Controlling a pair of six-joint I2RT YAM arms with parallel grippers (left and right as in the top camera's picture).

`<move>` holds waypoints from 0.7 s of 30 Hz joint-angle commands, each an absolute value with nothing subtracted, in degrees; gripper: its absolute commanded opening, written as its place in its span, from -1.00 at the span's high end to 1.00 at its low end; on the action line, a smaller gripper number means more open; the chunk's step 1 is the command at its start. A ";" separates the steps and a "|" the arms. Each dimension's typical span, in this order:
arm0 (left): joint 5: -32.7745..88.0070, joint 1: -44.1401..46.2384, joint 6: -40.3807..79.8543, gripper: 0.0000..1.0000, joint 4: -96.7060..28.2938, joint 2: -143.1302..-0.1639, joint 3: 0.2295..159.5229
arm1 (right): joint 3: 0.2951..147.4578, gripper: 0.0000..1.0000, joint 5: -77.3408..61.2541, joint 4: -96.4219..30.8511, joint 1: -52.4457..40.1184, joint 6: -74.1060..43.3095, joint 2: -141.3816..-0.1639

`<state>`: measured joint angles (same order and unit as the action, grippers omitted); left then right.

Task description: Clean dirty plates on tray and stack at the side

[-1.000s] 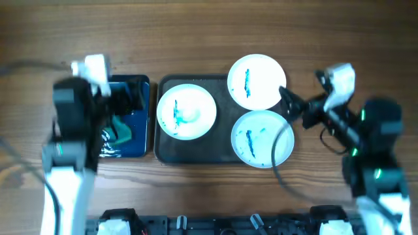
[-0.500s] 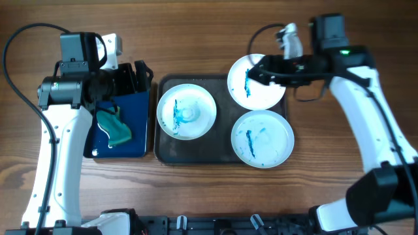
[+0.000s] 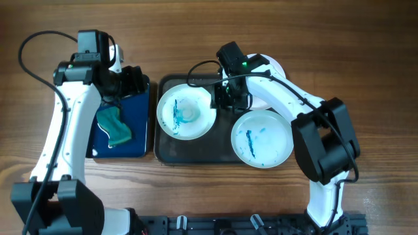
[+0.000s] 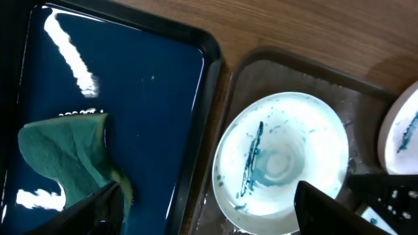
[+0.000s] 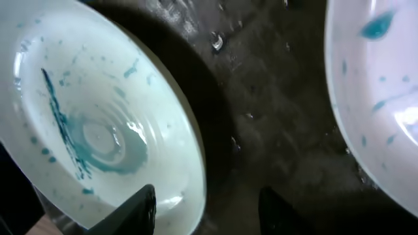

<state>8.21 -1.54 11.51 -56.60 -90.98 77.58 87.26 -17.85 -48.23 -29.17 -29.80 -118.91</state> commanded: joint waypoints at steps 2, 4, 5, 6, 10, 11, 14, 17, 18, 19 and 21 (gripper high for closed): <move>4.78 -1.39 15.73 -0.61 -56.73 -92.55 77.84 | 88.40 0.04 -14.50 -45.56 -30.87 -31.68 -120.27; 3.81 -1.39 16.08 -0.64 -57.04 -92.71 77.82 | 88.38 0.06 -12.71 -45.58 -32.16 -31.48 -121.89; 1.58 -1.39 17.93 -0.75 -57.08 -92.71 77.84 | 88.38 0.06 -10.90 -45.67 -33.12 -31.33 -123.70; 0.08 -1.39 18.70 -0.75 -57.08 -92.71 77.84 | 88.38 0.07 -11.00 -45.69 -33.91 -31.03 -125.47; -1.17 -1.39 18.72 -0.70 -57.69 -92.71 77.82 | 88.38 0.32 -11.68 -42.74 -34.41 -31.70 -126.45; -1.17 -1.39 18.70 -0.70 -58.46 -92.71 77.65 | 88.38 0.62 -10.90 -41.98 -34.26 -32.12 -126.45; -1.19 -1.61 18.70 -0.66 -58.72 -92.71 75.44 | 88.38 0.91 -9.87 -42.48 -34.26 -33.21 -126.45; -1.21 -3.73 18.70 -0.62 -57.32 -92.75 72.60 | 88.40 0.91 -9.87 -42.22 -34.22 -33.56 -126.45; -1.54 -4.51 18.70 -0.61 -57.19 -92.82 71.99 | 88.40 0.91 -9.87 -42.24 -34.17 -33.63 -126.45; -2.44 -5.96 18.68 -0.60 -56.60 -93.08 70.87 | 88.40 0.91 -9.91 -42.26 -34.11 -33.65 -126.45; -4.23 -8.69 18.70 -0.50 -55.07 -94.04 68.55 | 88.40 0.91 -9.89 -42.22 -34.11 -33.61 -126.45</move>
<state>-1.37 -6.00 18.02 -56.36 -92.29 71.09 88.66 -12.01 -42.11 -34.09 -32.77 -124.25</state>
